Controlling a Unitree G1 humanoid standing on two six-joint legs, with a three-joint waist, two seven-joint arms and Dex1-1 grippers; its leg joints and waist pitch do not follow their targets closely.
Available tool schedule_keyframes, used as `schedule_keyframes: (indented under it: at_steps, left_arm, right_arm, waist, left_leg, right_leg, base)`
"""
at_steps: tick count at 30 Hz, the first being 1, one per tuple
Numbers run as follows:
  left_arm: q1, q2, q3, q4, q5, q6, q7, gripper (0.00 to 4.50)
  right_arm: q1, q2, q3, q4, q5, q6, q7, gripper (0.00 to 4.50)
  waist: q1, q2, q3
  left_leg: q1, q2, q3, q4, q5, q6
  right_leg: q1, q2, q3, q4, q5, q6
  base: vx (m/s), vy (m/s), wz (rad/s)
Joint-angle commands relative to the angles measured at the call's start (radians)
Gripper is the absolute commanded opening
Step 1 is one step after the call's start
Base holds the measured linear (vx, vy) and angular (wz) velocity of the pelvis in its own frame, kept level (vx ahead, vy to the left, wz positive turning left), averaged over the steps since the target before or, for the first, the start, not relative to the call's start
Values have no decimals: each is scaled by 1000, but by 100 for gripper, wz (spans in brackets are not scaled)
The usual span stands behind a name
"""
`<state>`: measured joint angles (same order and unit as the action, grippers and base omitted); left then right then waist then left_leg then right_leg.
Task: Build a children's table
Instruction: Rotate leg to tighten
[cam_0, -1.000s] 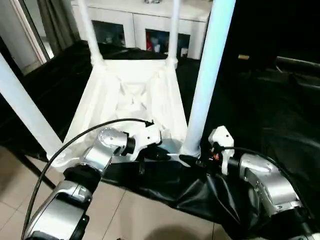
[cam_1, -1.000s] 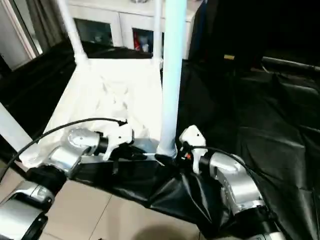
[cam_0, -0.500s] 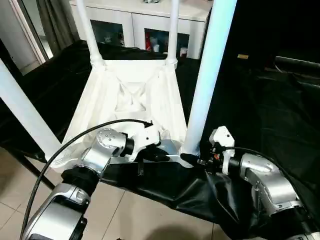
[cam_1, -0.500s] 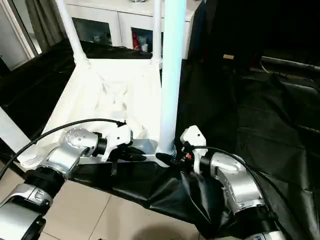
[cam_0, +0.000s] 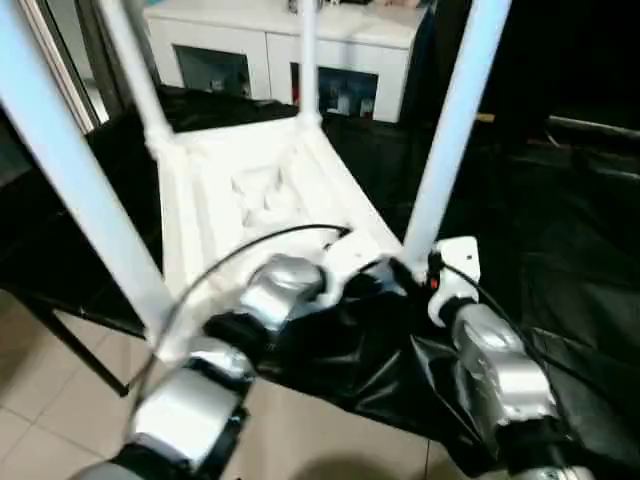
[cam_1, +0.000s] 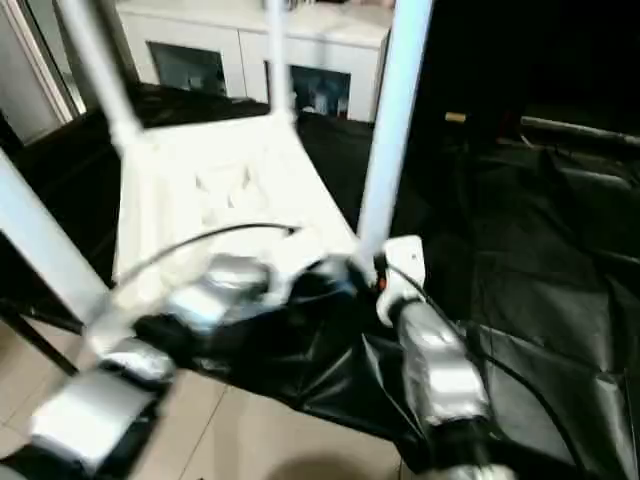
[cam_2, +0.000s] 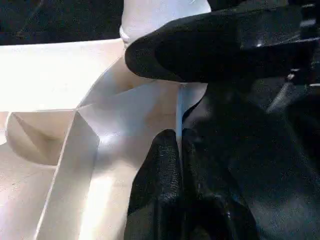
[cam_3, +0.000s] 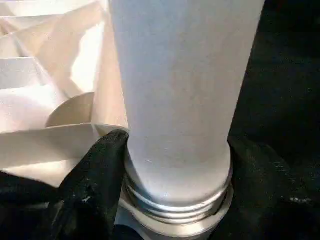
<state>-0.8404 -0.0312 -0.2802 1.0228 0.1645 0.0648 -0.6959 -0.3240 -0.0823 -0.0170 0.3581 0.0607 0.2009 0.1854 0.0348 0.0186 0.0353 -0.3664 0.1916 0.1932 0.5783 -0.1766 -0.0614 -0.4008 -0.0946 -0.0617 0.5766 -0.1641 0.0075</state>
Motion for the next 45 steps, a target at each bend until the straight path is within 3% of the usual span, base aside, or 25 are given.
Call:
schedule_keyframes:
  at_steps: [1,4,5,6,8,10,12,13,15,18,22,23,24,25,26,29,32,36,41,43,45]
  left_arm:
    - [-15,-28,14,21,8,-7,87,0]
    - [-17,-24,12,28,12,-21,75,0]
    - [-17,-24,12,28,12,-21,75,0]
    - [-5,5,11,15,8,-36,12,0]
    - [-4,7,11,14,7,-38,7,0]
    - [28,74,9,-16,-22,-77,-136,0]
    - [49,106,7,-38,-41,-100,-215,0]
    - [54,113,7,-43,-45,-102,-232,0]
    - [86,152,15,-85,-82,-113,-336,0]
    - [136,218,13,-166,-125,-98,-485,0]
    - [170,266,5,-230,-150,-73,-577,0]
    - [191,288,4,-270,-169,-58,-619,0]
    - [199,294,6,-285,-175,-52,-631,0]
    - [202,296,10,-291,-176,-47,-632,0]
    - [202,299,12,-291,-173,-50,-628,0]
    - [203,302,20,-293,-167,-48,-618,0]
    - [210,307,27,-316,-170,-34,-613,0]
    - [213,309,36,-338,-178,-14,-612,0]
    - [216,307,37,-338,-180,-6,-613,0]
    - [216,300,30,-324,-161,-9,-585,0]
    - [190,263,32,-262,-116,-12,-455,0]
  right_arm:
    - [3,50,80,8,-14,-2,45,272]
    - [6,50,76,0,0,-17,69,272]
    - [6,50,76,0,0,-17,69,307]
    - [20,20,71,-40,42,-48,164,307]
    - [21,18,71,-42,45,-48,169,328]
    - [37,-83,80,-104,104,-19,351,347]
    - [44,-140,102,-118,101,-16,423,356]
    - [46,-152,107,-119,99,-17,438,356]
    - [54,-207,123,-129,103,-24,515,356]
    - [60,-257,131,-137,125,-28,616,356]
    - [59,-278,138,-138,143,-23,688,356]
    - [57,-292,161,-135,145,-17,730,356]
    - [57,-298,174,-134,142,-16,747,356]
    - [55,-302,184,-129,135,-16,755,356]
    - [53,-303,193,-120,125,-18,755,356]
    - [45,-300,202,-105,117,-23,752,356]
    - [39,-291,193,-96,125,-22,763,320]
    - [34,-286,187,-95,151,-23,776,285]
    - [51,-290,197,-106,155,-20,799,275]
    - [59,-285,195,-106,147,-21,780,274]
    - [67,-254,188,-68,91,-34,660,273]
  waist:
    - [-1,-19,-53]
    - [0,-18,-54]
    - [0,-18,-53]
    - [0,-25,-52]
    - [2,-21,-52]
    - [6,-27,-52]
    - [9,-29,-50]
    - [5,-29,-49]
    - [4,-27,-50]
    - [3,-30,-49]
    - [6,-24,-52]
    - [7,-28,-53]
    - [7,-25,-52]
    - [5,-31,-51]
    - [7,-28,-50]
    - [7,-32,-49]
    - [7,-33,-48]
    - [5,-32,-51]
    - [6,-29,-51]
    - [6,-29,-51]
    - [6,-29,-50]
  left_leg:
    - [5,22,-15,-66,-266,59]
    - [5,24,-15,-67,-261,68]
    - [4,25,-15,-68,-265,69]
    - [5,25,-15,-67,-276,72]
    - [5,26,-15,-68,-276,77]
    - [2,26,-15,-67,-269,89]
    - [-3,28,-16,-68,-261,105]
    - [-9,28,-18,-70,-260,102]
    - [-4,30,-19,-70,-256,90]
    - [-1,34,-16,-69,-251,94]
    - [4,39,-13,-68,-237,96]
    - [2,39,-14,-68,-230,94]
    - [2,41,-13,-69,-228,95]
    - [1,40,-13,-70,-230,95]
    - [5,39,-12,-69,-239,90]
    - [5,38,-12,-69,-245,78]
    - [4,38,-12,-69,-243,74]
    - [4,38,-12,-68,-228,78]
    - [4,37,-11,-66,-217,84]
    - [4,37,-11,-66,-221,82]
    - [5,37,-10,-66,-220,79]
  right_leg:
    - [39,-45,30,-88,-389,-146]
    - [40,-45,29,-86,-366,-157]
    - [40,-45,29,-86,-368,-159]
    - [40,-46,28,-88,-382,-156]
    - [39,-47,29,-88,-387,-155]
    - [45,-49,28,-86,-383,-155]
    - [48,-48,29,-83,-367,-157]
    - [51,-50,26,-82,-390,-149]
    - [47,-52,27,-85,-409,-150]
    - [43,-50,31,-78,-361,-188]
    - [41,-50,34,-67,-289,-225]
    - [45,-50,33,-63,-275,-229]
    - [44,-50,33,-60,-263,-234]
    - [44,-49,33,-61,-267,-232]
    - [41,-50,33,-63,-288,-228]
    - [41,-52,35,-66,-318,-214]
    - [41,-52,36,-67,-333,-205]
    - [42,-51,36,-63,-298,-213]
    - [43,-49,35,-61,-270,-223]
    - [43,-49,35,-61,-272,-224]
    - [42,-48,35,-62,-276,-223]
  base:
    - [0,0,0]
    - [0,0,0]
    - [0,0,0]
    - [0,0,0]
    - [0,0,0]
    - [0,0,0]
    - [0,0,0]
    - [0,0,0]
    - [0,0,0]
    - [0,0,0]
    - [0,0,0]
    - [0,0,0]
    - [0,0,0]
    - [0,0,0]
    - [0,0,0]
    - [0,0,0]
    - [0,0,0]
    - [0,0,0]
    - [0,0,0]
    - [0,0,0]
    - [0,0,0]
